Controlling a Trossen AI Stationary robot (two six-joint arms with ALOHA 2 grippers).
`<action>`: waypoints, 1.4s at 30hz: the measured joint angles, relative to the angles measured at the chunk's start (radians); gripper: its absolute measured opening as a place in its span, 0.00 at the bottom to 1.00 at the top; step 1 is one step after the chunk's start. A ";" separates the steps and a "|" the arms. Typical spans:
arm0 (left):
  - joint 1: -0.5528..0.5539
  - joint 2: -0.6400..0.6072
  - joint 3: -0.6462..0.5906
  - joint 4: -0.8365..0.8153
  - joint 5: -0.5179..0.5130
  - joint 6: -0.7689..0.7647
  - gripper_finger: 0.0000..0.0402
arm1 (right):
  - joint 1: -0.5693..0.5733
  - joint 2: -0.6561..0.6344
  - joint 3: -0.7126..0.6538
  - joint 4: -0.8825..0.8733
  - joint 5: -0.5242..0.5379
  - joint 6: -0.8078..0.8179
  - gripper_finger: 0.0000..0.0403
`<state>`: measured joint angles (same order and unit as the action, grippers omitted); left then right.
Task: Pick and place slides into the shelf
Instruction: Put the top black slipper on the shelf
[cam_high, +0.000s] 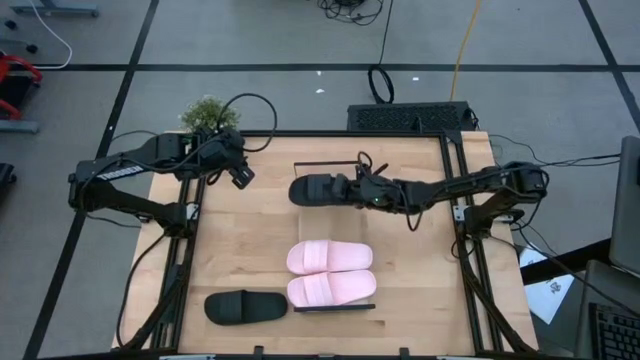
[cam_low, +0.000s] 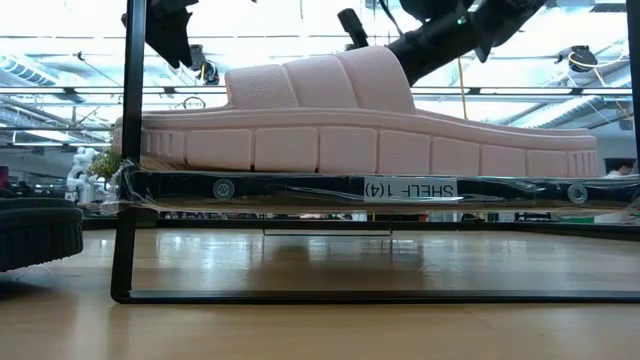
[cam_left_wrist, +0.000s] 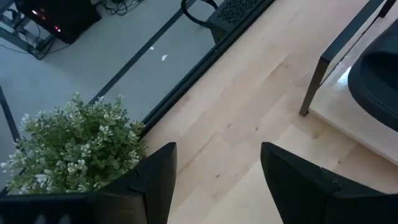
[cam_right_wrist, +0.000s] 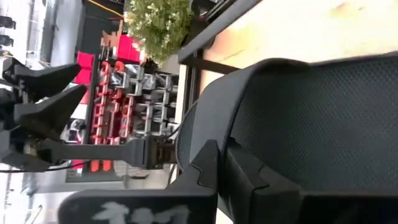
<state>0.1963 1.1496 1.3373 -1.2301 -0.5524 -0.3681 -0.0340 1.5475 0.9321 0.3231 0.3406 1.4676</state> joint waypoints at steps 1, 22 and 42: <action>0.000 0.000 0.000 0.000 0.000 0.001 0.57 | -0.003 0.000 0.000 -0.009 -0.001 -0.005 0.00; 0.000 0.000 0.000 0.004 -0.026 -0.025 0.57 | -0.019 0.100 0.067 -0.035 -0.058 -0.040 0.00; 0.000 0.000 0.000 0.002 -0.024 0.001 0.57 | -0.053 0.135 0.109 -0.150 -0.027 -0.041 0.00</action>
<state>0.1963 1.1496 1.3373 -1.2285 -0.5766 -0.3675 -0.0872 1.6821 1.0409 0.1736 0.3141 1.4266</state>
